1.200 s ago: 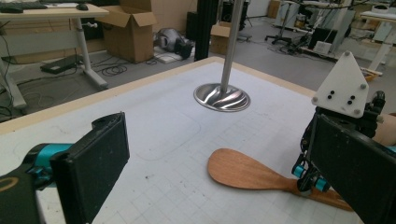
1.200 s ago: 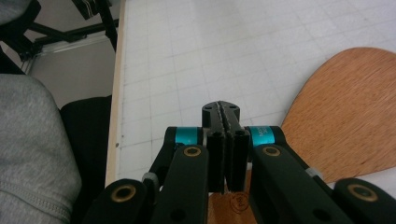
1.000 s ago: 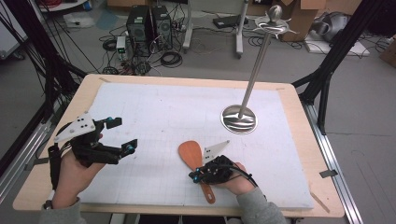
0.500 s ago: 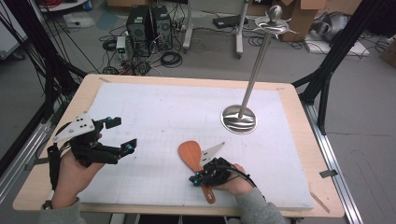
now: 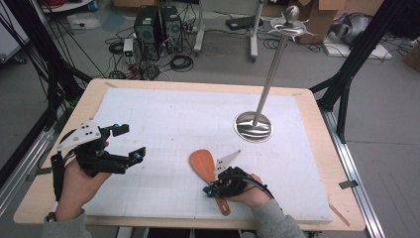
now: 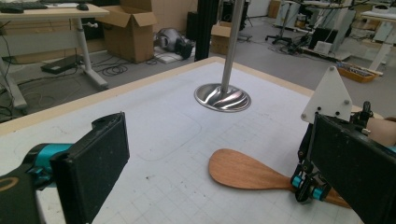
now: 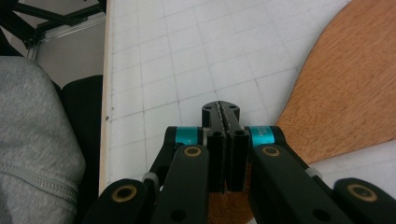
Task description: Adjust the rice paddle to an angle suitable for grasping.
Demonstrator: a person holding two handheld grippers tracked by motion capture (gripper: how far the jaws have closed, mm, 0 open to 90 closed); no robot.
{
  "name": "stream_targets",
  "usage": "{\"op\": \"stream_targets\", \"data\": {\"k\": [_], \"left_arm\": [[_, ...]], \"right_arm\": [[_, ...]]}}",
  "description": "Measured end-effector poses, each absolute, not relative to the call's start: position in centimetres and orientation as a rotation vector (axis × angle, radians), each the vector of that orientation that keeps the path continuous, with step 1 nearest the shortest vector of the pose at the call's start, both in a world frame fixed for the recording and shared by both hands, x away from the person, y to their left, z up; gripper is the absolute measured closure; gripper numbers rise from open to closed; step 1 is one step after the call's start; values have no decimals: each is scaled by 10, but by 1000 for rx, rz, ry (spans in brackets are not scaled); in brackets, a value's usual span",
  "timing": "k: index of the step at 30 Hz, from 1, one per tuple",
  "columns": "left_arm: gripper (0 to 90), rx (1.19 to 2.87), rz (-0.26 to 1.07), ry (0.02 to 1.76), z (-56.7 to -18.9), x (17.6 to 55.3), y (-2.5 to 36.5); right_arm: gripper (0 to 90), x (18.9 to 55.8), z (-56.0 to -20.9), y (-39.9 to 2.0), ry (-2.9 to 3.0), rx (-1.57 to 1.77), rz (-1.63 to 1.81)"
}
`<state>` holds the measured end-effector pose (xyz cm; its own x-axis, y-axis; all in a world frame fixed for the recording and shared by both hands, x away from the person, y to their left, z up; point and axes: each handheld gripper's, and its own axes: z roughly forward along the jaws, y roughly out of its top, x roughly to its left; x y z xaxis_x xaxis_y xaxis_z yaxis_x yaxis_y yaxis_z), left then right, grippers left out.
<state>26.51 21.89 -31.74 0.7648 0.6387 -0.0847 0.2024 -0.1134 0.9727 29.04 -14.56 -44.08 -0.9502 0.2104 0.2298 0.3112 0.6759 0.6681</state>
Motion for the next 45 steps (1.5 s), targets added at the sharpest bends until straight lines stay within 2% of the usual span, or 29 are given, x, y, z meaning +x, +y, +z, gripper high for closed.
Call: {"op": "stream_targets", "data": {"k": [45], "left_arm": [[58, 1692, 397, 639, -318, 272, 205]], "right_arm": [[893, 298, -441, -186, -2759, -687, -1179]]}}
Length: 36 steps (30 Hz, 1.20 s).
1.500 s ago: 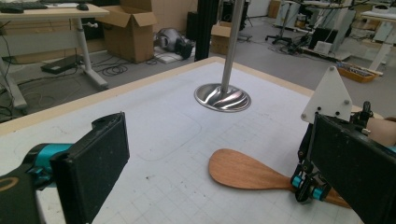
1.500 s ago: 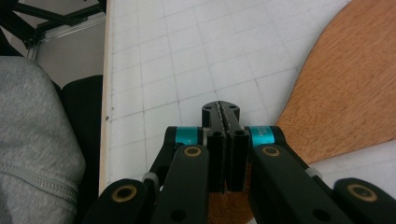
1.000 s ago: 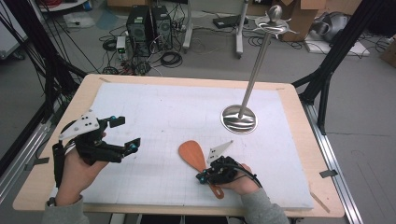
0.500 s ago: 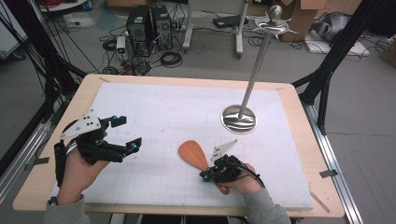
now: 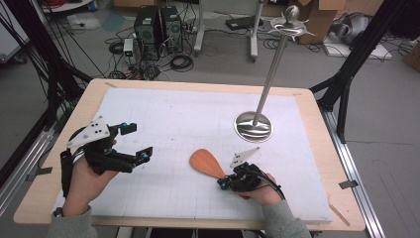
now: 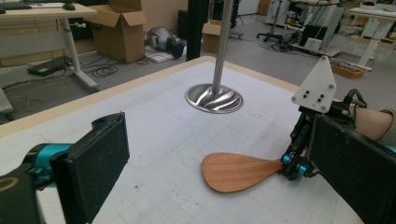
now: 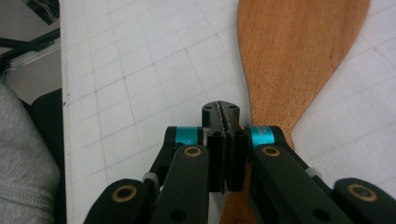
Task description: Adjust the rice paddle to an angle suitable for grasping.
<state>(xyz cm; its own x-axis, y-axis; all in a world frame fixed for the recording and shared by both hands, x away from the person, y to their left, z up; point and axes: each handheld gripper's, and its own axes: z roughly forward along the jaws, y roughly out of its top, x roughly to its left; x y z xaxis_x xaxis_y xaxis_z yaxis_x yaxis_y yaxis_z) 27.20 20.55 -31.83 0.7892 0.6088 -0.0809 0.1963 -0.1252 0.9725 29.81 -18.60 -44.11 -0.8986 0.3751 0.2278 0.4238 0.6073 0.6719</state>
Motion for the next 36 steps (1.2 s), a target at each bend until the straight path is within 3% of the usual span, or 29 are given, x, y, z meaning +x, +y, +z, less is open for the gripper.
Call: {"op": "stream_targets", "data": {"k": [36], "left_arm": [[58, 1701, 410, 663, -320, 267, 212]], "right_arm": [[894, 315, -442, -209, -2795, -953, -1236]]}}
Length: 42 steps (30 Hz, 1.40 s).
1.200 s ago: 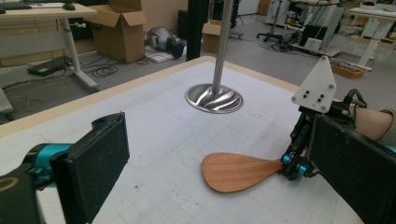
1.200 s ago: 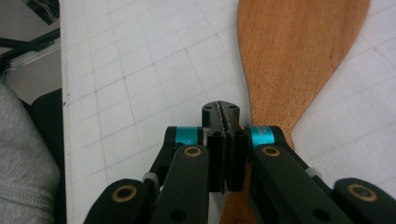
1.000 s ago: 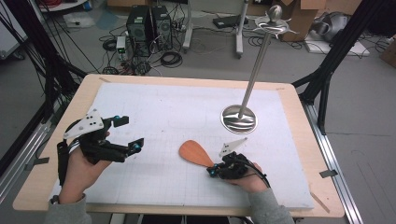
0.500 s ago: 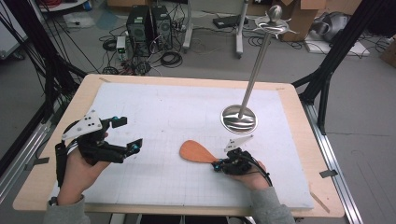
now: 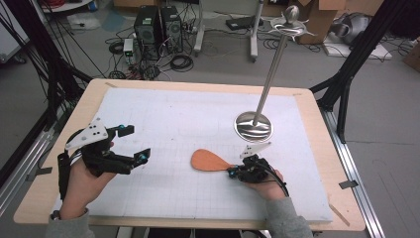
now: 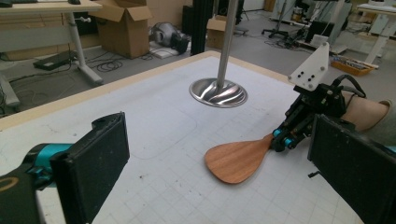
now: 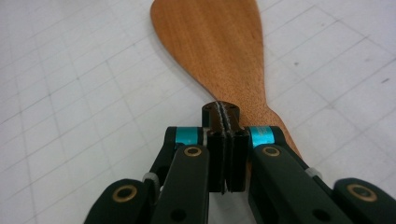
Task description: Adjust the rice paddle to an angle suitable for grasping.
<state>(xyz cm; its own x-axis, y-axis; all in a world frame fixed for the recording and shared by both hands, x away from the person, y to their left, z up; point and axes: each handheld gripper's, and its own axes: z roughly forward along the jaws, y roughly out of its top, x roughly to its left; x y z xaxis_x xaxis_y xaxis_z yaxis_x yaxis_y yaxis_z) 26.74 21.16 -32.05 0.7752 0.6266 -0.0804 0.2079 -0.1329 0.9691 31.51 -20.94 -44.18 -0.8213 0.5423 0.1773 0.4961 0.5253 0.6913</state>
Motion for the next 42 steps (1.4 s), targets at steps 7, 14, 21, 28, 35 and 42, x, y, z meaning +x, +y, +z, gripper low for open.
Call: {"op": "stream_targets", "data": {"k": [7, 14, 21, 28, 35, 42], "left_arm": [[58, 1700, 422, 679, -321, 264, 217], [59, 1699, 429, 683, -321, 260, 219], [58, 1696, 439, 698, -321, 257, 224], [59, 1696, 442, 703, -322, 256, 227], [58, 1707, 447, 717, -324, 253, 228], [58, 1701, 464, 740, -326, 243, 236]], "right_arm": [[894, 321, -443, -210, 2654, 950, 1201], [894, 325, -445, -208, 2628, 954, 1212], [894, 328, -446, -207, 2607, 954, 1220], [894, 323, -426, -200, 2576, 891, 1233], [894, 323, -418, -176, 2515, 824, 1286], [894, 334, -425, -161, 2500, 835, 1293]]}}
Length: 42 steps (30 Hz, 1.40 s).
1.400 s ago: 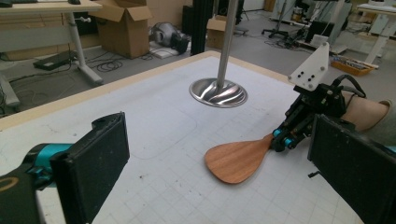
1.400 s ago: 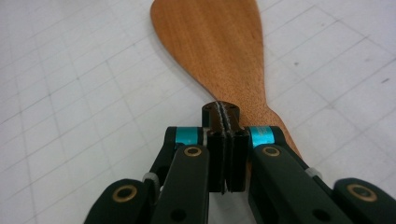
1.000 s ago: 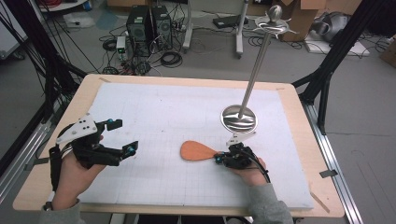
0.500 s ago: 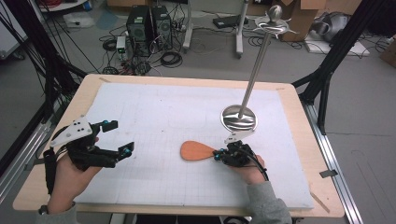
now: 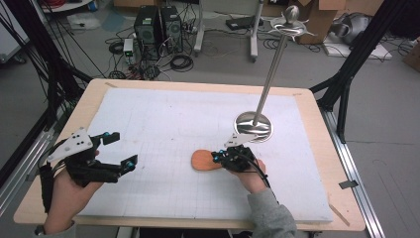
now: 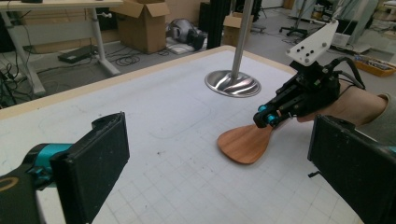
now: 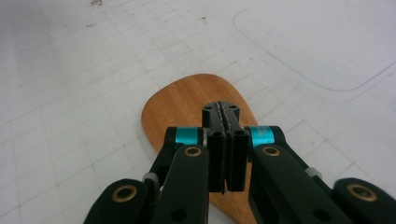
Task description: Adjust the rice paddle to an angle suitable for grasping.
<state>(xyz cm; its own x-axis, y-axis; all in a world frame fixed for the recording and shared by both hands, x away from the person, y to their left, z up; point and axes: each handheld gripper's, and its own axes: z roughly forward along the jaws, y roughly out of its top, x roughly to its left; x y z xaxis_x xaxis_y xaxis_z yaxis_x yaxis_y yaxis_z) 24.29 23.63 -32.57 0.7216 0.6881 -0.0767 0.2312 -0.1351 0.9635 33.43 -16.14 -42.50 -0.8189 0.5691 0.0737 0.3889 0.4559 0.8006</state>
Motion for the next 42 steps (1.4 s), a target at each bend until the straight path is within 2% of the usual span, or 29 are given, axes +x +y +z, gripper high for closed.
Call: {"op": "stream_targets", "data": {"k": [23, 42], "left_arm": [[58, 1682, 513, 812, -334, 205, 261], [58, 1691, 530, 835, -338, 198, 266]], "right_arm": [[894, 368, -439, -99, 2514, 779, 1286], [897, 376, -448, -93, 2478, 804, 1189]]}}
